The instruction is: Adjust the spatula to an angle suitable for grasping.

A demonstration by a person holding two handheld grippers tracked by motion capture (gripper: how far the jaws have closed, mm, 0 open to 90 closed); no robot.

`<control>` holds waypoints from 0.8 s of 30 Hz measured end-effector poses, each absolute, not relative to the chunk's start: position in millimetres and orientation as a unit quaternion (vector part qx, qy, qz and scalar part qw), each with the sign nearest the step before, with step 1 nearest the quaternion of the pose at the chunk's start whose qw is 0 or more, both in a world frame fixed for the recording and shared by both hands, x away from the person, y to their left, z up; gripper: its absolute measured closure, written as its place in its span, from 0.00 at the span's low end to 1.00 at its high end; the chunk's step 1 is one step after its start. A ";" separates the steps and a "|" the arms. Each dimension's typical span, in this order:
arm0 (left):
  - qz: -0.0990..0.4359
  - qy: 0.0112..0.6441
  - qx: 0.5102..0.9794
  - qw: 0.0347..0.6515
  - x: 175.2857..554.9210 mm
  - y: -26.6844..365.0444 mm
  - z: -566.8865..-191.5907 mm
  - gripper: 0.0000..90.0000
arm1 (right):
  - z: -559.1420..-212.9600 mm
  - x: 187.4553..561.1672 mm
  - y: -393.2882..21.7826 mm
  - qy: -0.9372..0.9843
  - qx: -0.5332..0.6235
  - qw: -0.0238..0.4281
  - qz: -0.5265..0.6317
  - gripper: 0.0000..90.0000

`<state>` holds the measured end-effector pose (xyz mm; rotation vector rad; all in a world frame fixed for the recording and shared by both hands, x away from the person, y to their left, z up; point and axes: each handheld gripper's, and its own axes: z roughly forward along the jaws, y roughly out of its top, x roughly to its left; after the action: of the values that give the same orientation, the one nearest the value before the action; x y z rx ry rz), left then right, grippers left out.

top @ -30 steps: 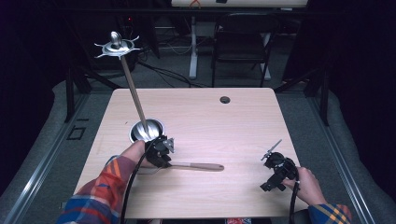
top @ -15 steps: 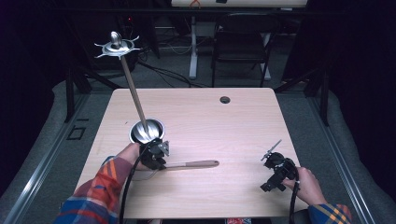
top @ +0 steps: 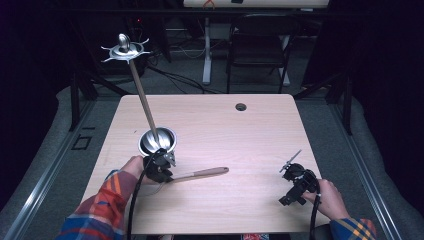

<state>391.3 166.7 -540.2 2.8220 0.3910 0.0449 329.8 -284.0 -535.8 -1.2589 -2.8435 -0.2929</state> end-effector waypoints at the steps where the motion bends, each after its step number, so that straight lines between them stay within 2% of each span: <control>1: 0.016 0.136 0.980 0.146 391.3 166.7 -540.2 0.83 | -535.8 329.8 -284.0 -0.910 -0.403 0.009 -0.094 0.05; 18: 0.020 0.211 0.969 0.130 374.4 176.4 -539.3 0.83 | -535.1 331.2 -284.6 -0.915 -0.395 0.009 -0.079 0.05; 24: 0.013 0.219 0.962 0.165 377.8 176.5 -533.3 0.76 | -535.5 330.5 -283.6 -0.914 -0.398 0.007 -0.081 0.05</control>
<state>377.8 176.5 -533.3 2.7404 0.6230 0.0357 330.5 -283.6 -535.5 -1.2439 -2.8588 -0.2525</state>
